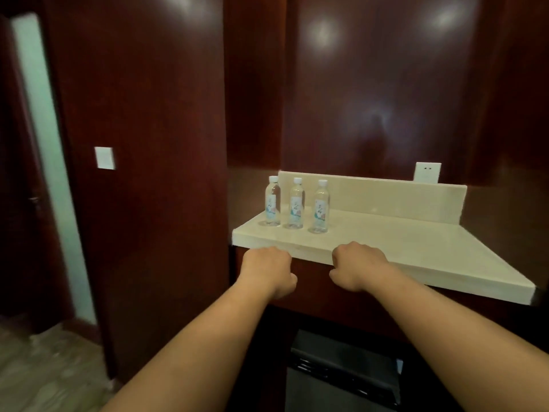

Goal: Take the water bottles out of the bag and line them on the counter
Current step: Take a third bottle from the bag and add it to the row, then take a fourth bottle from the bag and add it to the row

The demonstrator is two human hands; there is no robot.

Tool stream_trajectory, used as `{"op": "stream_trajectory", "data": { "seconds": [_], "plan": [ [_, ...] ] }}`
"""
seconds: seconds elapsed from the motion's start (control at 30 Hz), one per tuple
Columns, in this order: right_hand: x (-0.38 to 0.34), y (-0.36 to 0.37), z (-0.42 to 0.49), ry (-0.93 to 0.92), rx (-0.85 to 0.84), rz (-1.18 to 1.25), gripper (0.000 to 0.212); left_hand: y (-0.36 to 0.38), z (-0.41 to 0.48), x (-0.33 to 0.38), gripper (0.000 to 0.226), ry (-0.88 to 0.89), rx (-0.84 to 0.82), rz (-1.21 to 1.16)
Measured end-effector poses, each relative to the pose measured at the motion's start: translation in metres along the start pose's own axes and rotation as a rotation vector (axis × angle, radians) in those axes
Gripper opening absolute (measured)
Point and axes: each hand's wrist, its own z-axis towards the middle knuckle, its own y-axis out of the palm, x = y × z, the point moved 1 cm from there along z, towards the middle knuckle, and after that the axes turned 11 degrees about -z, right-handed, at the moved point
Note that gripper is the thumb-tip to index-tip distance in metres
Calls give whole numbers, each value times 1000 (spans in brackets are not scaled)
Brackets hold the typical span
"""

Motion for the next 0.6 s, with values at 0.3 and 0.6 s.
{"op": "stream_trajectory", "data": {
  "seconds": [0.3,0.6],
  "plan": [
    [-140,-29,-71,-290,46,92,29,-35,-140,-99,31,-253,-27,68],
    [-288,-33,-154,-592,11,136,29,-30,-302,-175,31,-534,-127,148]
  ]
}}
